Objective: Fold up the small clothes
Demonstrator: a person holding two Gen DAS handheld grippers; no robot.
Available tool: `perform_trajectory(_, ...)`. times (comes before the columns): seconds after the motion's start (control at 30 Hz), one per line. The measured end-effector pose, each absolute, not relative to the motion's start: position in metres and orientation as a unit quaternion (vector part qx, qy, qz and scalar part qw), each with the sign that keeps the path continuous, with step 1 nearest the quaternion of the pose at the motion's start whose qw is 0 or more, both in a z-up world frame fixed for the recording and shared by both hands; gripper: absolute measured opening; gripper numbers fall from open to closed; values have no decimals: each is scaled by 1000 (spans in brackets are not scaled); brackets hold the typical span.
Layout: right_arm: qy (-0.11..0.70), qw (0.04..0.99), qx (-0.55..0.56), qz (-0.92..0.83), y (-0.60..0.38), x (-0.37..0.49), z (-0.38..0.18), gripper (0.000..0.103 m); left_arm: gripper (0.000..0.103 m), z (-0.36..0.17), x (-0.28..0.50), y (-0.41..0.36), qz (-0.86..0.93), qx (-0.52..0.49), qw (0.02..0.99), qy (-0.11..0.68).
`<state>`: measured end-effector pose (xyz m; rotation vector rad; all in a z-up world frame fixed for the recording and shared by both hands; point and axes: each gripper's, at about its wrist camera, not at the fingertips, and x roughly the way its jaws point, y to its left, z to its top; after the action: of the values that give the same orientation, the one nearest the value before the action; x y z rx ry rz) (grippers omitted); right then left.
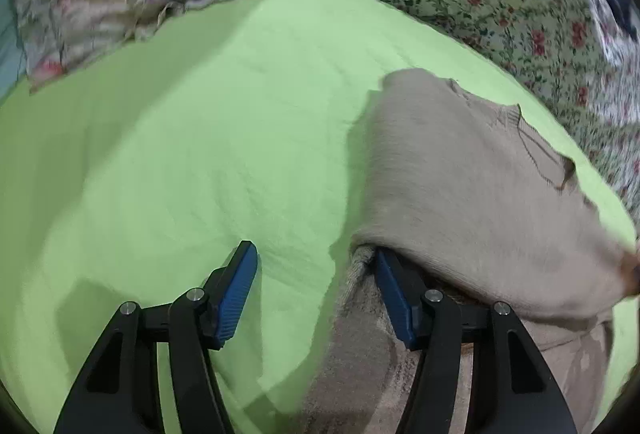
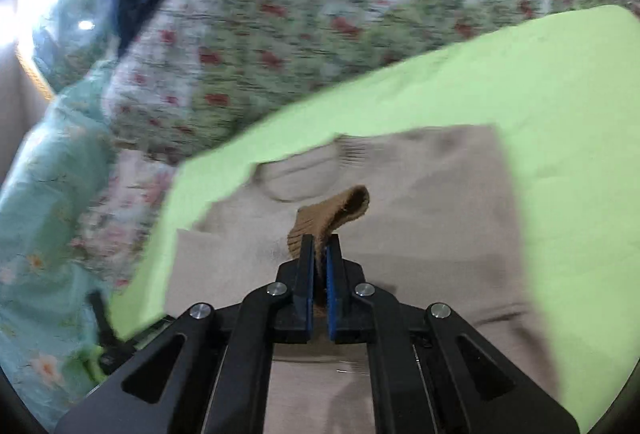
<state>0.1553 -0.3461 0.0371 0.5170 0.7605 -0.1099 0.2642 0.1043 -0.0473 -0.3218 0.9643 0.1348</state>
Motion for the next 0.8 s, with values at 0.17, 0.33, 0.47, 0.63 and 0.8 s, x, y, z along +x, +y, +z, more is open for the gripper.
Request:
perform_trajectory(0.17, 420, 868, 257, -72, -360, 148, -14, 6, 61, -48, 251, 113, 70, -168, 875, 448)
perform_trajectory(0.33, 438, 856, 259, -89, -361, 133, -26, 6, 60, -51, 245, 119, 65, -178, 880, 435)
perform_trajectory(0.47, 402, 884, 193, -139, -336, 124, 14, 25, 61, -53, 241, 115, 67, -174, 886, 424)
perform_trajectory(0.63, 390, 900, 188, 40, -268, 182, 45, 78, 68, -55, 241, 115, 56, -176, 890, 417)
perform_trajectory(0.8, 438, 865, 156, 187, -178, 295, 35, 78, 69, -56, 238, 122, 41, -198, 891, 407)
